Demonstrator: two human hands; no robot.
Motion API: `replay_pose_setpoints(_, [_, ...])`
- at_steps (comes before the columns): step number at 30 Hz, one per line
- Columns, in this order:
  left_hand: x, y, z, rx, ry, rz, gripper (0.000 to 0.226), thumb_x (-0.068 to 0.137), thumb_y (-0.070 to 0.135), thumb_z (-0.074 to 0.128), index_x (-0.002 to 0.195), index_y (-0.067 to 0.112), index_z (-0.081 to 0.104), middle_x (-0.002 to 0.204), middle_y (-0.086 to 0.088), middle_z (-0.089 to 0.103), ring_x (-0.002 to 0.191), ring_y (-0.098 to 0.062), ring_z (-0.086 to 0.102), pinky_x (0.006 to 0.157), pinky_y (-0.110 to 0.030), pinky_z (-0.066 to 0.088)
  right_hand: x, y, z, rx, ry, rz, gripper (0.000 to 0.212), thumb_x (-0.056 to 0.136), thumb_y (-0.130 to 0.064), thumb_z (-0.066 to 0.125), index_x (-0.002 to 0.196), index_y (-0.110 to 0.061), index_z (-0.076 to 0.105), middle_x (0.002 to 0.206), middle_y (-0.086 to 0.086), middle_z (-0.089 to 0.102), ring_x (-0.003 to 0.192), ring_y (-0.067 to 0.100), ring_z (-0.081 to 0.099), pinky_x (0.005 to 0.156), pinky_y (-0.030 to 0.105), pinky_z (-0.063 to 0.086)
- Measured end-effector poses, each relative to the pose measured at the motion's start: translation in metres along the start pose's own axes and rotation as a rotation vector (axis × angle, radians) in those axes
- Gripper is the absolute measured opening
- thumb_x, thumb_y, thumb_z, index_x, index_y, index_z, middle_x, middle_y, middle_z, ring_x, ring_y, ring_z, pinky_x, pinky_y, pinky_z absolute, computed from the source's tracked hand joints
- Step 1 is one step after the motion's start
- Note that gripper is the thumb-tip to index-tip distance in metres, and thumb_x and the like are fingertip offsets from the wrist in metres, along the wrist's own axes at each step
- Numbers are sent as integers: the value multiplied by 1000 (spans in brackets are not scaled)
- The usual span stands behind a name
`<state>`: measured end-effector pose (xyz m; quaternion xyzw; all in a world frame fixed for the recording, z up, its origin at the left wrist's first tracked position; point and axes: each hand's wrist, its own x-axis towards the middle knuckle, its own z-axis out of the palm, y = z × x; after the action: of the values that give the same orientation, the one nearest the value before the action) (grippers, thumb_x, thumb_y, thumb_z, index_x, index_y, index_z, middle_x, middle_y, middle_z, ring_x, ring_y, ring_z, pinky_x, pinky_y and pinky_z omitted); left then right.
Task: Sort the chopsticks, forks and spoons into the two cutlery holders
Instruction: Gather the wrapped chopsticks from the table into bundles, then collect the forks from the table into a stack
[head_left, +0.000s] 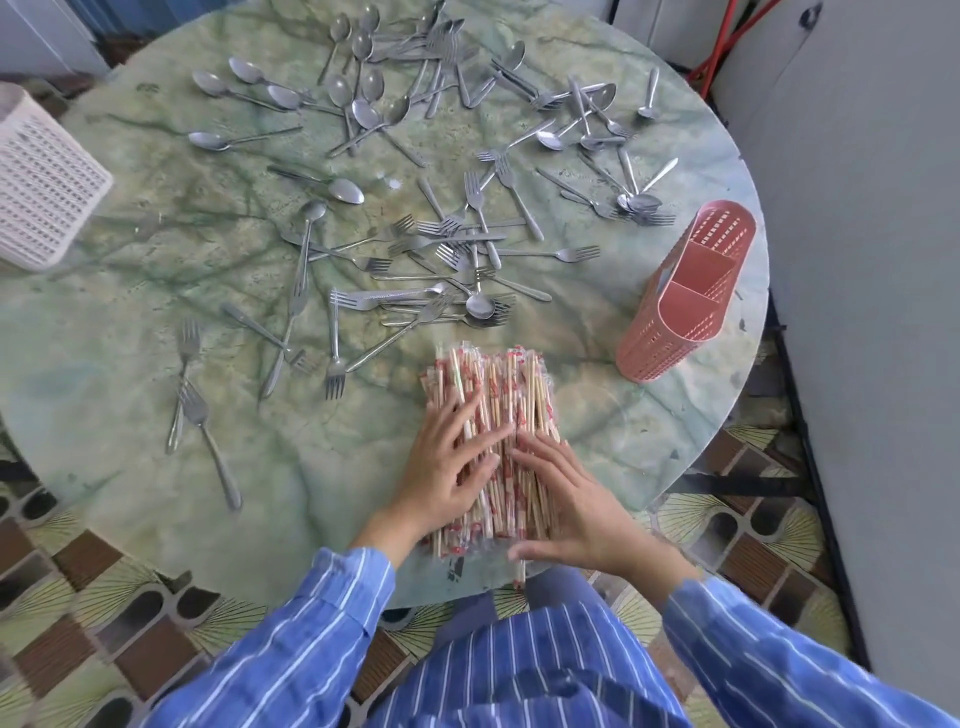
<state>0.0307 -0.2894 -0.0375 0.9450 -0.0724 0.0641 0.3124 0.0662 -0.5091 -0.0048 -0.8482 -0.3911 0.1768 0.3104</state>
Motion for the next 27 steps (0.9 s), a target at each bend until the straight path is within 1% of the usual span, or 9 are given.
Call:
replay_pose_setpoints(2, [0, 0, -1, 51, -60, 55, 38, 98, 41, 39, 135, 41, 50, 159, 2, 21, 149, -23, 7, 120, -36, -5, -8, 2, 1, -65, -75, -18, 121, 63, -79, 66, 154, -18, 16, 162, -5, 6, 150, 14, 1, 120, 48, 15])
replay_pose_setpoints(5, [0, -1, -2, 64, -74, 44, 38, 99, 42, 37, 133, 42, 52, 159, 4, 21, 149, -21, 6, 119, -32, -8, -14, 5, 4, -228, -158, -23, 136, 57, -85, 63, 155, -14, 0, 162, -2, -8, 149, 17, -11, 122, 44, 0])
replay_pose_setpoints(7, [0, 0, -2, 69, -70, 35, 38, 99, 42, 36, 133, 41, 53, 158, 4, 23, 149, -21, 7, 119, -33, -8, -15, 3, 8, -291, -169, -15, 138, 56, -89, 59, 154, -14, -3, 162, 0, -12, 148, 19, -15, 121, 44, -4])
replay_pose_setpoints(10, [-1, 1, -2, 79, -65, 29, 38, 99, 42, 37, 133, 41, 53, 158, 4, 22, 149, -20, 6, 119, -32, -7, -13, -5, 14, -284, -168, 3, 139, 56, -91, 56, 154, -14, -6, 161, 3, -16, 147, 23, -18, 120, 49, -6])
replay_pose_setpoints(13, [-1, 0, -2, 68, -51, 32, 38, 98, 42, 38, 133, 40, 53, 158, 4, 23, 149, -20, 7, 119, -32, -5, -11, -10, 19, -243, -145, -1, 134, 60, -88, 55, 154, -13, -3, 161, 5, -13, 148, 24, -16, 120, 49, -5])
replay_pose_setpoints(17, [-1, 1, -2, 62, -42, 31, 39, 98, 42, 39, 134, 39, 53, 157, 4, 25, 149, -19, 8, 120, -31, -1, -10, -2, 16, -191, -108, 8, 120, 68, -76, 63, 155, -15, 7, 163, 1, -1, 149, 17, -8, 121, 46, 5])
replay_pose_setpoints(22, [-3, 2, -3, 55, -72, 12, 40, 98, 45, 37, 136, 40, 49, 159, 6, 20, 149, -17, 3, 119, -29, -5, -9, 1, 13, -172, -92, 16, 105, 77, -73, 57, 154, -18, 12, 162, -4, 3, 149, 11, -4, 122, 43, 8])
replay_pose_setpoints(24, [-5, 3, -4, 40, -76, 8, 40, 99, 46, 36, 137, 41, 48, 159, 7, 18, 149, -16, 2, 119, -31, -3, -10, -2, 11, -163, -86, 7, 101, 78, -73, 56, 154, -20, 14, 162, -5, 6, 149, 10, -5, 122, 43, 5])
replay_pose_setpoints(27, [-4, 4, -9, 11, -70, -2, 40, 99, 45, 37, 138, 40, 47, 160, 7, 17, 149, -16, 5, 120, -38, 4, -7, -5, 3, -159, -70, -4, 95, 78, -79, 49, 153, -28, 19, 162, -9, 5, 149, 12, -5, 121, 40, -5])
